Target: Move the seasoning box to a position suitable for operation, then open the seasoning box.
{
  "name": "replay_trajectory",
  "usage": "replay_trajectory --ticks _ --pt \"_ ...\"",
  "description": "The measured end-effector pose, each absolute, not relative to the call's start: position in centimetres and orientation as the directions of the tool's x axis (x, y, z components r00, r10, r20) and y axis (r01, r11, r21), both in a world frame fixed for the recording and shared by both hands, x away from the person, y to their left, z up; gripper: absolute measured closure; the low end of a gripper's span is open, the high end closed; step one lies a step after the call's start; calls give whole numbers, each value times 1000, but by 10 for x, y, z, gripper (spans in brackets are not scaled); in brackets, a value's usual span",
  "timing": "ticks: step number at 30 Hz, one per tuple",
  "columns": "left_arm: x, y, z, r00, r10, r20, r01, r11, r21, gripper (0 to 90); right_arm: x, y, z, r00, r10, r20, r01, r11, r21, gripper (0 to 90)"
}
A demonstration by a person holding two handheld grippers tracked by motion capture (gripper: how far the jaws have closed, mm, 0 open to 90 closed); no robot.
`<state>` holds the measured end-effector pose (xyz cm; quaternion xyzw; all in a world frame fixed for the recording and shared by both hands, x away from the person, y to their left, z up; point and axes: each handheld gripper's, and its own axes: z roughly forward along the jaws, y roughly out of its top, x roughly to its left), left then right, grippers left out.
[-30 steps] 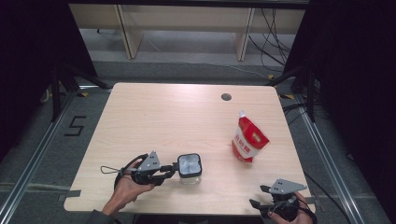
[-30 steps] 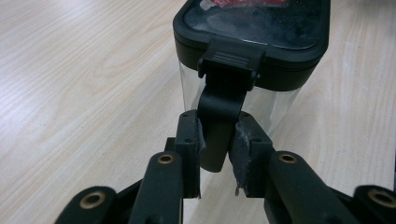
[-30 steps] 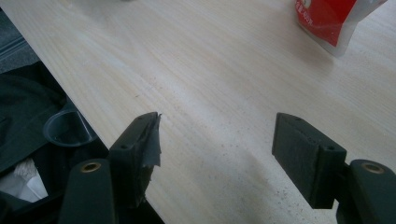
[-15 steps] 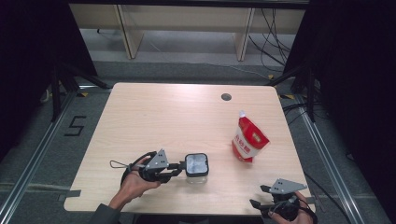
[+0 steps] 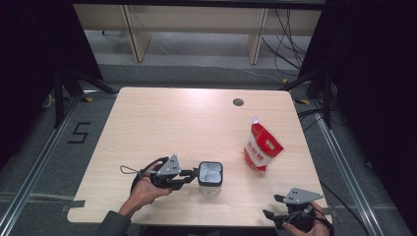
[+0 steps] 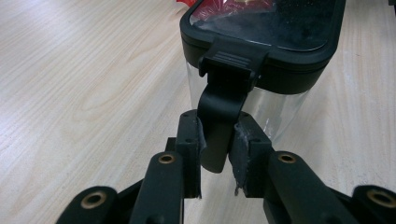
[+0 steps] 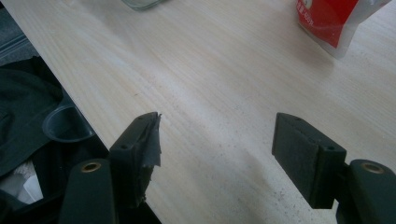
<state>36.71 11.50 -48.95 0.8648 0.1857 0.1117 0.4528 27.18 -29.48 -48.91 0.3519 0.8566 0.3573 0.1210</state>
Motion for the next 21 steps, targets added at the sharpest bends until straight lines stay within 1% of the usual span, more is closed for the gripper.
replay_trajectory --ticks 2,3,4,5,6,8,9,10,12,13,14,15,16,17,18,19,21 --pt "366 115 -490 903 428 24 224 -518 825 735 272 -294 -489 -723 689 46 516 496 698 331" --pt "369 115 -489 910 413 44 195 -519 832 732 272 -294 -489 -719 693 45 522 496 694 331" --pt "369 115 -489 910 413 44 195 -519 832 719 272 -294 -489 -719 693 45 522 496 694 331" --pt "367 117 -487 901 433 25 220 -506 834 645 273 -293 -489 -723 690 39 516 501 694 331" --pt "365 118 -485 892 450 31 222 -499 838 557 273 -293 -489 -723 689 42 517 500 695 331" --pt "364 121 -483 889 457 21 231 -488 842 476 274 -293 -489 -723 689 42 517 501 695 331" --pt "359 127 -479 865 501 -4 276 -470 838 440 275 -293 -489 -727 685 39 511 504 696 331" --pt "357 129 -478 852 523 -17 293 -450 843 406 275 -292 -489 -724 688 44 518 500 695 330" --pt "357 132 -476 851 525 -16 295 -453 841 348 274 -291 -489 -718 694 58 531 492 689 331" --pt "353 136 -472 841 539 -32 309 -432 847 329 276 -291 -488 -730 682 40 511 506 695 331" --pt "353 136 -472 841 539 -32 309 -432 847 312 276 -291 -488 -730 682 40 511 506 695 331" --pt "349 139 -467 828 559 -45 318 -403 858 303 277 -290 -488 -729 683 45 514 503 695 329" --pt "349 139 -467 828 559 -45 318 -403 858 300 277 -290 -488 -730 682 44 510 501 699 327" --pt "347 141 -463 812 580 -68 334 -366 869 295 278 -290 -488 -732 680 44 506 499 703 323" --pt "347 141 -463 812 580 -68 334 -366 869 293 277 -289 -488 -723 688 57 518 487 703 317" --pt "347 140 -461 793 601 -100 357 -325 876 293 278 -290 -488 -724 688 54 516 488 704 312" --pt "347 140 -459 794 601 -89 347 -329 878 306 279 -290 -488 -719 692 56 515 476 713 307"
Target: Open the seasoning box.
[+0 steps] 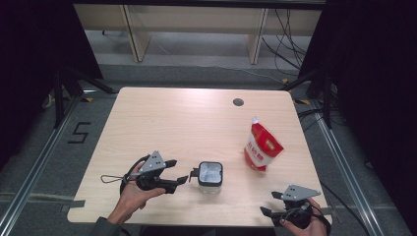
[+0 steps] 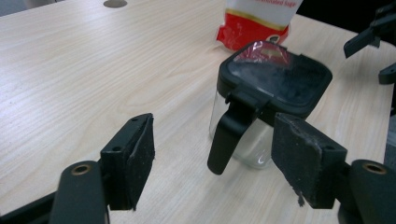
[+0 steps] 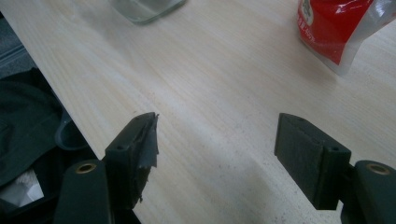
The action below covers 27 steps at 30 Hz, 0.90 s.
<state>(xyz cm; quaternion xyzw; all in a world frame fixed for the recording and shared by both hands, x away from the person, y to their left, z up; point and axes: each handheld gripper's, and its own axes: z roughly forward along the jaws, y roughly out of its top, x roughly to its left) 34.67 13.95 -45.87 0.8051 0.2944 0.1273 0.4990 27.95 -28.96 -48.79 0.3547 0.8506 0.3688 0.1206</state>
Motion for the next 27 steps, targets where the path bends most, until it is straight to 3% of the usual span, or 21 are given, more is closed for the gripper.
replay_trajectory --ticks 5,8,9,12,16,19,27 --pt "345 136 -456 791 605 -94 346 -315 884 354 280 -289 -487 -715 696 58 511 465 723 307" --pt "346 135 -455 793 603 -86 330 -307 893 479 281 -287 -488 -725 687 54 502 473 724 307" --pt "346 135 -454 790 606 -94 334 -297 895 479 281 -287 -488 -725 687 54 502 473 724 307" --pt "345 130 -452 802 594 -64 300 -308 903 692 279 -286 -487 -708 702 79 528 452 719 307" --pt "345 123 -454 807 587 -60 296 -315 902 840 281 -287 -487 -719 692 59 506 464 727 307" --pt "349 119 -456 813 579 -60 291 -315 903 889 281 -285 -488 -715 696 71 517 457 724 308" --pt "349 108 -456 813 580 -52 285 -318 904 891 283 -284 -488 -725 686 60 503 468 726 312"
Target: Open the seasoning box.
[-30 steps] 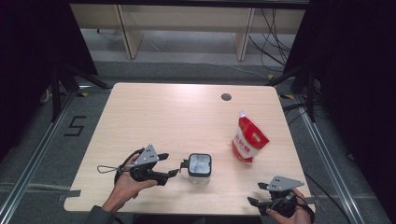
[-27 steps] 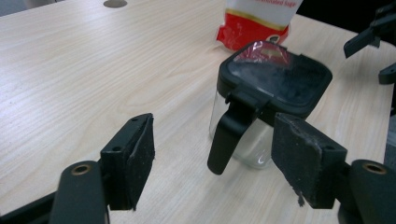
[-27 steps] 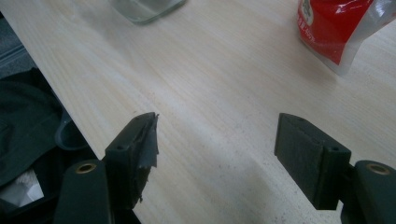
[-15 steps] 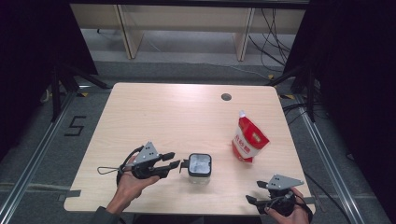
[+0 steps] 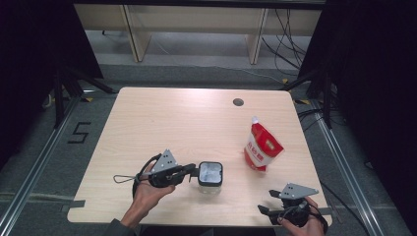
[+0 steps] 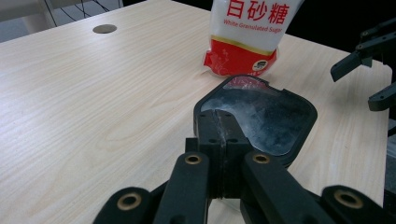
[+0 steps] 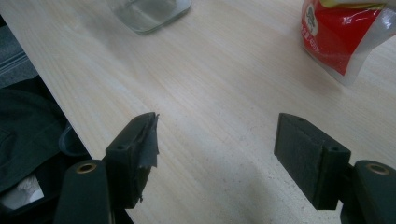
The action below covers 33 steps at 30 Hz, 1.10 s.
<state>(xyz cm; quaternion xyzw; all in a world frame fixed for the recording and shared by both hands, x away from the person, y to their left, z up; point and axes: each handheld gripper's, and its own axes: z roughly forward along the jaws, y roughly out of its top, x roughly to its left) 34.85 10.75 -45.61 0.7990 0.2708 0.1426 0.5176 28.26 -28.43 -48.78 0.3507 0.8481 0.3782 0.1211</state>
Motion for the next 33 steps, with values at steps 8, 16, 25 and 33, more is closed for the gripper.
replay_trajectory --ticks 8,16,25,33 --pt "348 108 -458 813 582 -39 281 -332 900 891 283 -284 -487 -727 684 66 502 464 729 319" --pt "348 109 -460 810 583 -69 296 -304 905 891 283 -279 -483 -743 665 71 475 450 756 394" --pt "348 109 -461 803 591 -76 302 -293 907 891 289 -263 -477 -763 645 40 415 441 796 538" --pt "348 110 -461 803 591 -78 303 -292 907 892 300 -248 -470 -792 611 5 339 434 835 621"
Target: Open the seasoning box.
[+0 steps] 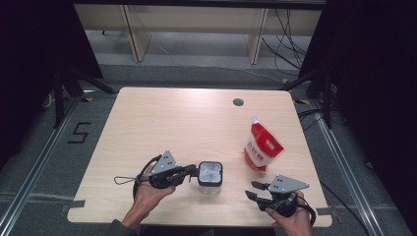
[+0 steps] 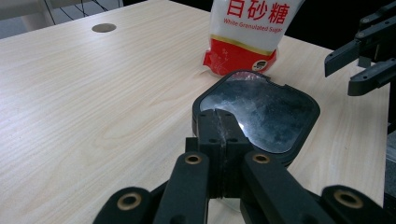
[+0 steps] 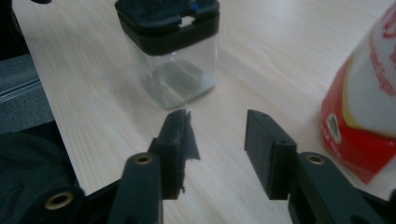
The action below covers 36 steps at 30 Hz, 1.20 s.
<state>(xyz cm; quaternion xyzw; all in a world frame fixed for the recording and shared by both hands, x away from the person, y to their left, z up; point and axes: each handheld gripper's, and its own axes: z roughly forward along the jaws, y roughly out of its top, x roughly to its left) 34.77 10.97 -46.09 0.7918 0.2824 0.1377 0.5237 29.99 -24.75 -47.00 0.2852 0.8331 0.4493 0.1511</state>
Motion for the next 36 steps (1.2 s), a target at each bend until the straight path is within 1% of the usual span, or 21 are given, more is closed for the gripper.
replay_trajectory --ticks 1,2,5,6,7,8,9,10,12,13,14,15,20,25,26,28,31,32,36 --pt "348 110 -461 802 592 -77 304 -293 906 891 301 -245 -469 -802 597 12 334 432 838 638" --pt "348 110 -461 801 593 -80 306 -290 907 891 302 -242 -468 -802 597 -8 318 439 840 652" --pt "347 111 -462 799 596 -81 306 -286 908 892 303 -236 -466 -801 598 -11 315 438 842 675" --pt "348 112 -462 804 590 -74 298 -292 909 892 306 -233 -465 -807 590 -26 296 443 846 696" --pt "347 112 -462 798 596 -85 308 -282 908 891 308 -231 -464 -814 579 -42 277 450 849 706" --pt "347 111 -462 795 599 -95 317 -276 907 892 309 -230 -463 -813 581 -44 275 449 850 720" --pt "347 111 -462 800 595 -82 304 -283 910 892 311 -228 -463 -819 572 -46 268 453 851 732" --pt "347 111 -462 800 595 -82 304 -283 910 892 311 -228 -463 -819 572 -46 268 453 851 732" --pt "347 110 -462 801 594 -78 300 -285 910 892 311 -221 -462 -819 572 -50 268 457 848 762" --pt "347 110 -462 801 594 -78 300 -285 910 892 311 -221 -462 -819 572 -50 268 457 848 762" --pt "348 111 -462 801 592 -86 304 -278 911 892 313 -217 -462 -829 556 -64 242 460 855 775" --pt "348 111 -462 801 592 -86 304 -278 911 892 313 -217 -461 -831 551 -74 236 469 851 782" --pt "347 110 -464 791 601 -116 325 -253 911 892 316 -212 -462 -834 546 -77 229 471 852 789" --pt "348 112 -464 797 595 -105 312 -257 915 892 319 -205 -461 -840 535 -88 211 471 857 809" --pt "348 112 -464 800 591 -102 308 -260 915 892 319 -203 -460 -848 521 -94 203 484 851 828" --pt "348 112 -464 800 592 -102 309 -259 915 892 320 -201 -460 -847 523 -98 205 490 848 845" --pt "348 112 -465 801 590 -99 305 -261 916 892 322 -198 -461 -854 511 -97 196 488 850 852" --pt "348 113 -465 797 594 -111 314 -251 916 892 323 -195 -461 -858 503 -106 183 491 851 858" --pt "347 112 -465 798 595 -99 307 -261 915 892 324 -188 -459 -861 488 -145 160 529 833 866"
